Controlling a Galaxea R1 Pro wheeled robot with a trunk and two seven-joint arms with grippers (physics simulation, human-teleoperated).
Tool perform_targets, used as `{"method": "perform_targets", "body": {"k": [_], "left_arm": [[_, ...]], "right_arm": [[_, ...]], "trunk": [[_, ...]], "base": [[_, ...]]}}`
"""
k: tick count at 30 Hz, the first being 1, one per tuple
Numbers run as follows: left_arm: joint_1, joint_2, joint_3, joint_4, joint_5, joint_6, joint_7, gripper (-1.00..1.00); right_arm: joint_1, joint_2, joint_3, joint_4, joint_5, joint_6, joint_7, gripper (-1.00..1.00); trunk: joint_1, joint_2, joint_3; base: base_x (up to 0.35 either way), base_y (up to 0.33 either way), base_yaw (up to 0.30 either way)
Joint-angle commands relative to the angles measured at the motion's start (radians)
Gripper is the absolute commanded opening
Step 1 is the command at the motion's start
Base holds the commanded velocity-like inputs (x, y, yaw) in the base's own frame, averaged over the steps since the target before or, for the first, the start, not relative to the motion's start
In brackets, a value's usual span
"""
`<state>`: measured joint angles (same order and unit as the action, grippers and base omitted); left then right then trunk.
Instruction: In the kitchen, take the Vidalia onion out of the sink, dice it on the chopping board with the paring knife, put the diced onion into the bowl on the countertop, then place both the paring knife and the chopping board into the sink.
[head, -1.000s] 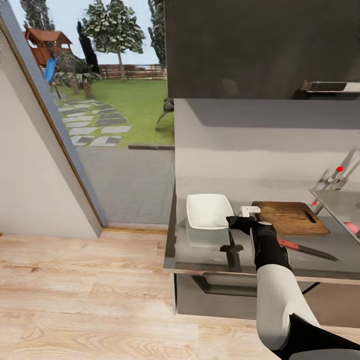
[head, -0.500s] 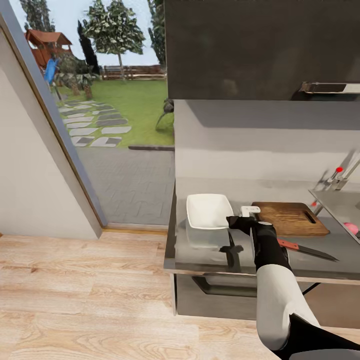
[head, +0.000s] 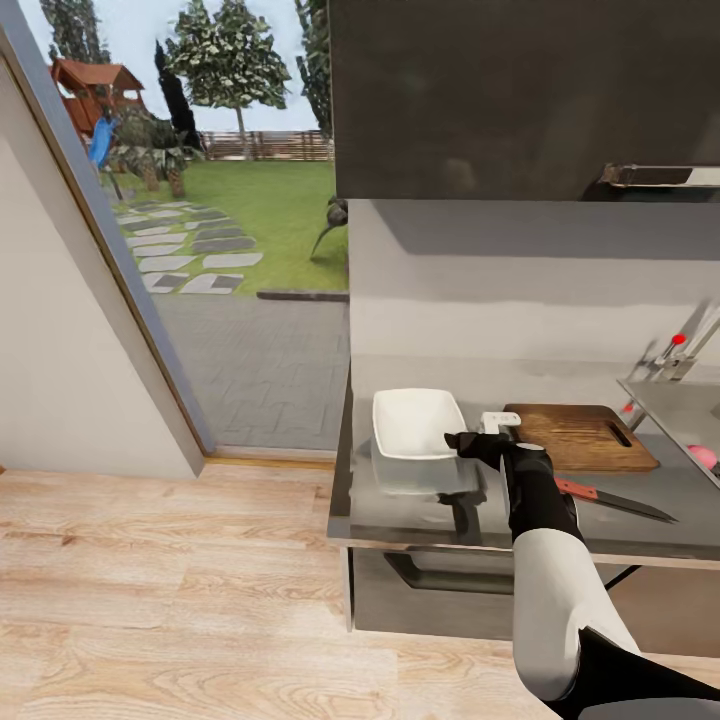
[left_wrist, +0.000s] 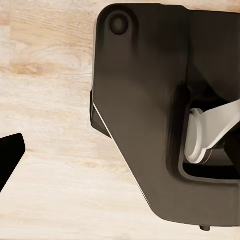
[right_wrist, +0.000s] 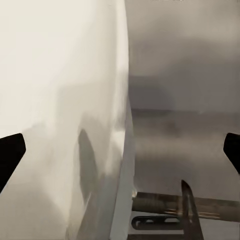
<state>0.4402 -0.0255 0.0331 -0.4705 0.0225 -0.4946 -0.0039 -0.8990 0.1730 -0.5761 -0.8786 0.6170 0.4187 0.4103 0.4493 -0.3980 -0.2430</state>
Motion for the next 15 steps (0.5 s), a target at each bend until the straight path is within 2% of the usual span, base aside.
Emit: {"method": "perform_targets", "body": {"k": [1, 15], "left_arm": [[0.001, -0.001, 0.002, -0.002, 0.002, -0.001, -0.001, 1.0], [0.001, -0.002, 0.002, -0.002, 0.002, -0.001, -0.001, 1.0]], "right_arm": [[-0.001, 0.001, -0.005, -0.002, 0.011, 0.002, 0.01, 1.0], [-0.001, 0.001, -0.005, -0.002, 0.01, 0.002, 0.01, 1.0]], "trunk": [[0.001, -0.002, -0.002], [0.001, -0.002, -0.002]], "base": [[0.0, 0.0, 0.0], [0.0, 0.0, 0.0]]}}
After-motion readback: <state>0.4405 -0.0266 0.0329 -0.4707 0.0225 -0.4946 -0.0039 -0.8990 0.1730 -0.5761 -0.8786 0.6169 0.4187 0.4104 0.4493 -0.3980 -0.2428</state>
